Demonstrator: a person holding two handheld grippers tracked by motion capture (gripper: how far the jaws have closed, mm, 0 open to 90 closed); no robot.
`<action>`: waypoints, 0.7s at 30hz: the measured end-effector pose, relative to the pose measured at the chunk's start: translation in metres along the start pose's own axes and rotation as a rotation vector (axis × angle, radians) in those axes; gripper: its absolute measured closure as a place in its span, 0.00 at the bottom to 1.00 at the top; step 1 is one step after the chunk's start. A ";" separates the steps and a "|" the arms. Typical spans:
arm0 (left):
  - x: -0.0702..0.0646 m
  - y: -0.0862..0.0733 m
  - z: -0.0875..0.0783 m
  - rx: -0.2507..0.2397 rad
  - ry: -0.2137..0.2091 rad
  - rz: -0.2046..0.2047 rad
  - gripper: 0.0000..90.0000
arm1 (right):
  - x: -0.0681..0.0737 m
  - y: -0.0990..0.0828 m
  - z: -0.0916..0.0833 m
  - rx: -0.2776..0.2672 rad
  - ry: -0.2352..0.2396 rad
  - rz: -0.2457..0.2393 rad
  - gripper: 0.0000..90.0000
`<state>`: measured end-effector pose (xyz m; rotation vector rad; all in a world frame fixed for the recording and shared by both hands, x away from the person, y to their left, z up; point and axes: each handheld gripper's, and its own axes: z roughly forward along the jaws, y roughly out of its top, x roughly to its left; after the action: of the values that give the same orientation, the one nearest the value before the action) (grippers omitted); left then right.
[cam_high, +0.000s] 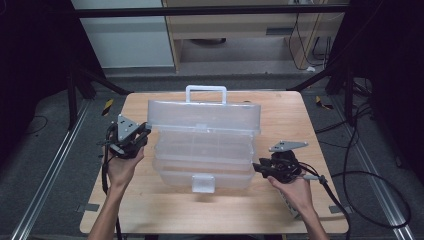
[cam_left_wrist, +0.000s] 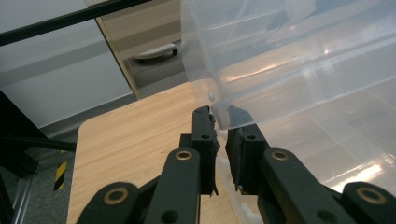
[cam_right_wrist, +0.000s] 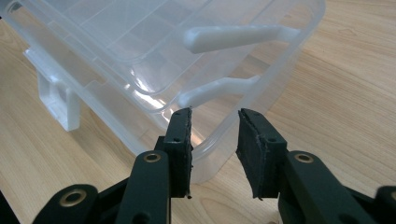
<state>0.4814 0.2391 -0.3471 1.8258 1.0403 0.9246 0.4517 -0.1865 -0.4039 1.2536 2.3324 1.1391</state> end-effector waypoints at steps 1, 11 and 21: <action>0.000 0.000 0.000 0.000 0.000 0.000 0.90 | 0.000 0.000 0.000 -0.001 -0.002 0.001 0.72; 0.000 0.000 0.001 -0.001 0.004 -0.002 0.90 | 0.003 -0.002 -0.002 0.004 0.008 0.001 0.67; 0.003 0.004 0.002 0.004 -0.001 -0.013 0.90 | 0.002 0.000 0.006 0.011 0.016 0.020 0.74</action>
<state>0.4857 0.2394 -0.3436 1.8205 1.0535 0.9146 0.4533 -0.1820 -0.4077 1.2793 2.3465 1.1481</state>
